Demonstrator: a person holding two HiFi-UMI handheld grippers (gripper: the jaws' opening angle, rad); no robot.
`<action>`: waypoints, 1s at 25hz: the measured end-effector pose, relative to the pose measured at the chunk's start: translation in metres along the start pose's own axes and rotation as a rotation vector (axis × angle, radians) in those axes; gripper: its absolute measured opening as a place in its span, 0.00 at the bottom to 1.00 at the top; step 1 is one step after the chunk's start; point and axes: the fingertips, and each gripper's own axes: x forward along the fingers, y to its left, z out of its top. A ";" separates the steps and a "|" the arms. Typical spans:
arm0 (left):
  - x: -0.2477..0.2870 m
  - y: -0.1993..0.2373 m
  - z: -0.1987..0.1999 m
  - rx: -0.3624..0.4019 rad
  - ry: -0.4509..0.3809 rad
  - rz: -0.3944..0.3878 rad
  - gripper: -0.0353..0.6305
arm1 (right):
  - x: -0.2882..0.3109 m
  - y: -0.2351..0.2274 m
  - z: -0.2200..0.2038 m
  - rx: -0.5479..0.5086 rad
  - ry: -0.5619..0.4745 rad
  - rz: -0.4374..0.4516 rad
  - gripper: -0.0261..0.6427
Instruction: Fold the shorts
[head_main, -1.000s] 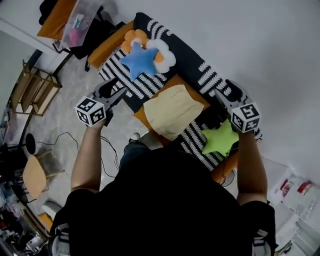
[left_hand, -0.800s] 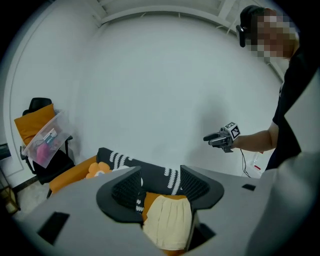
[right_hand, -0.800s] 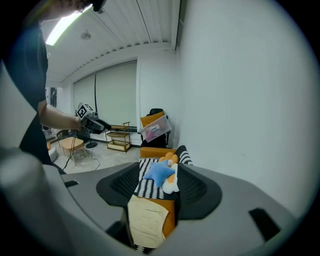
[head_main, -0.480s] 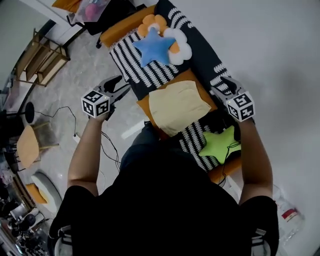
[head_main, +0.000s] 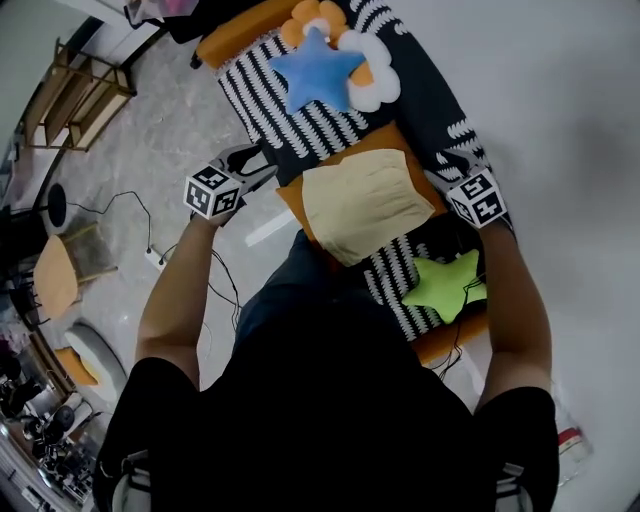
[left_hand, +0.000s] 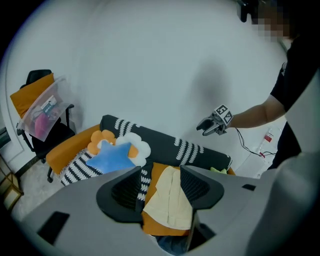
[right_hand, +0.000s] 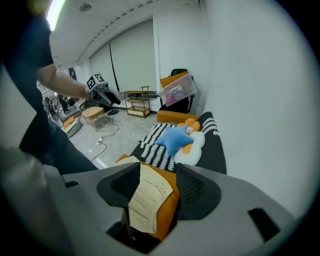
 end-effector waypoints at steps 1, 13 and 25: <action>0.008 0.005 -0.007 -0.003 0.014 -0.007 0.45 | 0.010 -0.002 -0.005 -0.004 0.021 0.007 0.39; 0.097 0.051 -0.077 -0.022 0.163 -0.109 0.44 | 0.124 -0.017 -0.058 -0.015 0.218 0.126 0.33; 0.173 0.076 -0.144 -0.002 0.278 -0.203 0.41 | 0.219 -0.040 -0.116 0.011 0.386 0.200 0.29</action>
